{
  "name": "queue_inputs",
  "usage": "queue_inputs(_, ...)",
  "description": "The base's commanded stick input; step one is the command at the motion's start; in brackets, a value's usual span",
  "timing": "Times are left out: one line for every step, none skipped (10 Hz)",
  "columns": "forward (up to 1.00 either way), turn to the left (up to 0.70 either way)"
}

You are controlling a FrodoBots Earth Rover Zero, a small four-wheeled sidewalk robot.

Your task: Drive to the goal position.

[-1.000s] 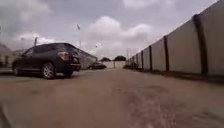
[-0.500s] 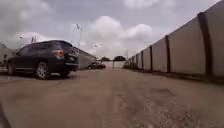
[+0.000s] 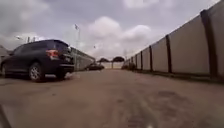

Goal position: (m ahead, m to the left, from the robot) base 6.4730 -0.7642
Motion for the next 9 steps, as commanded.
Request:
queue_inputs(0.70, 0.00)
queue_inputs(0.70, 0.00)
queue_inputs(0.70, 0.00)
queue_inputs(0.70, 0.00)
queue_inputs(0.70, 0.00)
queue_inputs(0.70, 0.00)
queue_inputs(0.70, 0.00)
queue_inputs(0.70, 0.00)
queue_inputs(0.70, 0.00)
